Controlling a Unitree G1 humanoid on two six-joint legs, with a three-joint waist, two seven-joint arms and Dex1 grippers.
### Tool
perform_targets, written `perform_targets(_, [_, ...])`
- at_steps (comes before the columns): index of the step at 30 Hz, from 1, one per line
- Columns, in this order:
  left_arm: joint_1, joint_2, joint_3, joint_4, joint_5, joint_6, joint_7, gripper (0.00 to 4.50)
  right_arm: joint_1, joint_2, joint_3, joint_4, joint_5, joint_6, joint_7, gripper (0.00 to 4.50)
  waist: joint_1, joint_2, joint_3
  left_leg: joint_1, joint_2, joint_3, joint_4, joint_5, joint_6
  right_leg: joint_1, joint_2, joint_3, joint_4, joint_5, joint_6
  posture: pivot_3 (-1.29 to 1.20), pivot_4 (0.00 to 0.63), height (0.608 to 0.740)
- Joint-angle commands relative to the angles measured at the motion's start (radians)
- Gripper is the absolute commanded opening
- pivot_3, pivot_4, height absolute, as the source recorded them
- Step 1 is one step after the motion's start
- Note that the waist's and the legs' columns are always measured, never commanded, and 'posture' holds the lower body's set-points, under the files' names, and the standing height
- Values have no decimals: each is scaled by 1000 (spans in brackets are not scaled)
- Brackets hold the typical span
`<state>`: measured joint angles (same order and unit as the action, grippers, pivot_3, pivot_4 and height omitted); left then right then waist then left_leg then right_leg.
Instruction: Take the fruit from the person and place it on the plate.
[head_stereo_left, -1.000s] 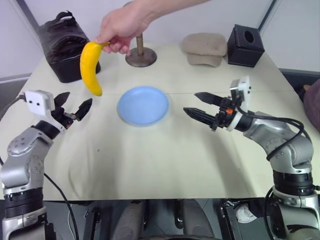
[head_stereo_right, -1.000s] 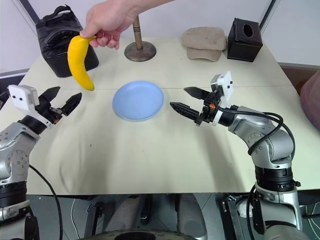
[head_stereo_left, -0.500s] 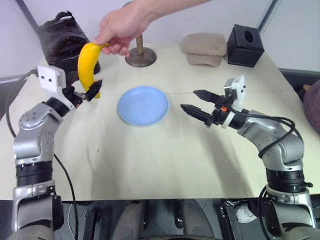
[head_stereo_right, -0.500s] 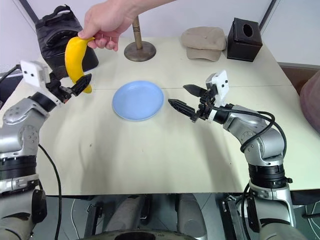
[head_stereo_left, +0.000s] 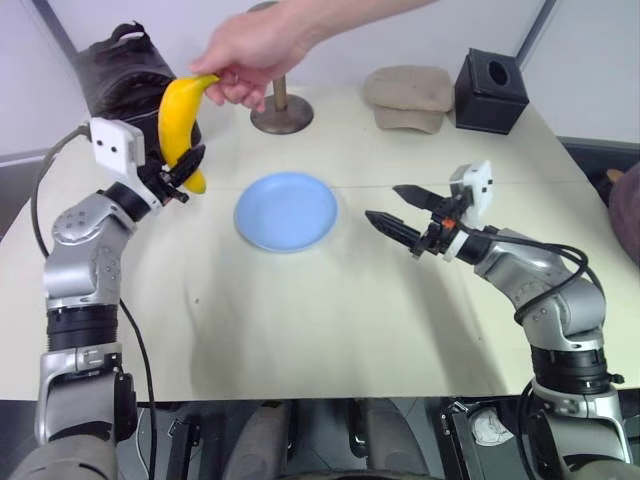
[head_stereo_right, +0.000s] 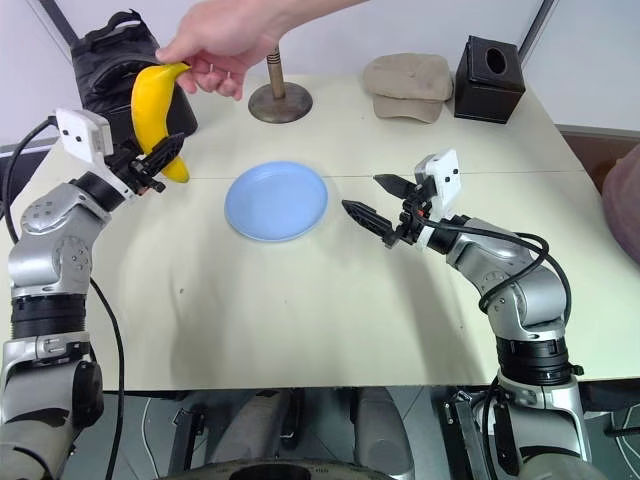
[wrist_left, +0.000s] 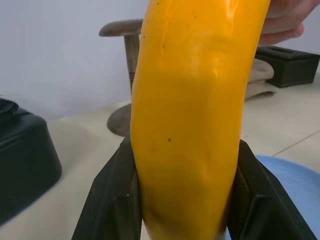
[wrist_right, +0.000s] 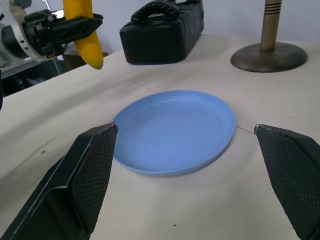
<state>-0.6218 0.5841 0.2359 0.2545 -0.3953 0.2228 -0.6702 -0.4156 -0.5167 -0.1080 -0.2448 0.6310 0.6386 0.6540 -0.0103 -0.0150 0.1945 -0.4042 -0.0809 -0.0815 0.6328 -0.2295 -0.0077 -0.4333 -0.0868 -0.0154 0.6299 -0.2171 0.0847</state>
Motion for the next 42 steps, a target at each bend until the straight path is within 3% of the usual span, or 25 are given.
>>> perform_targets(1, [-102, 13, -59, 74, 57, -70, -65, 1436, -4, 7, -25, -40, 4, -27, -8, 4500, 1, 0, 0, 0, 0, 0, 0, 0, 0, 0, 1, 0, 0, 0, 0, 0, 150, 740])
perform_targets(9, [-353, -63, -315, 497, 305, -358, -244, 1436, 34, 39, -22, -57, -17, -50, -49, 4500, 12, -1, 0, -1, -2, 0, 2, 0, 1, 1, 0, -1, 0, 1, 2, 0, 150, 740])
perform_targets(19, [-499, -93, -464, 821, 527, -631, -270, 1436, 81, 58, -34, -96, -17, -65, -99, 4500, 0, -1, 0, -2, -2, 0, 2, -1, 2, 0, 1, -1, 0, 2, 3, 0, 150, 740])
perform_targets(21, [-514, -101, -467, 859, 547, -643, -264, 2479, 89, 61, -38, -103, -18, -68, -108, 4500, -1, -1, 0, -2, -2, 0, 3, -1, 2, 0, 1, -1, 0, 2, 3, 0, 150, 740])
perform_targets(24, [-522, -110, -456, 889, 555, -648, -279, 3786, 98, 63, -41, -111, -18, -71, -116, 4500, -1, -1, 0, -2, -2, 0, 3, -1, 3, 0, 1, -1, 1, 2, 3, 0, 150, 740])
perform_targets(25, [-523, -112, -451, 894, 555, -648, -278, 4418, 99, 63, -41, -112, -18, -72, -118, 4500, -1, -1, 0, -2, -2, 0, 3, -1, 3, 0, 1, -1, 1, 2, 3, 0, 150, 740])
perform_targets(32, [-546, -102, -405, 908, 543, -663, -211, 4476, 98, 61, -39, -106, -18, -77, -117, 4500, -1, -1, 0, -2, -2, 0, 5, -2, 4, 0, 1, -1, 1, 2, 4, 0, 150, 740])
perform_targets(38, [-586, -76, -210, 866, 361, -540, -212, 4476, 82, 56, -37, -81, -29, -90, -107, 4500, -4, -2, 0, -4, -1, 0, 10, -3, 6, 0, 2, -2, 2, 2, 4, 0, 150, 740])
perform_targets(42, [-499, -12, -83, 675, 219, -345, -245, 4476, 43, 41, -51, -5, -71, -139, -99, 4500, -11, -2, 0, -4, 0, 1, 12, -4, 8, 1, 3, -1, 2, 2, 4, 0, 150, 740])
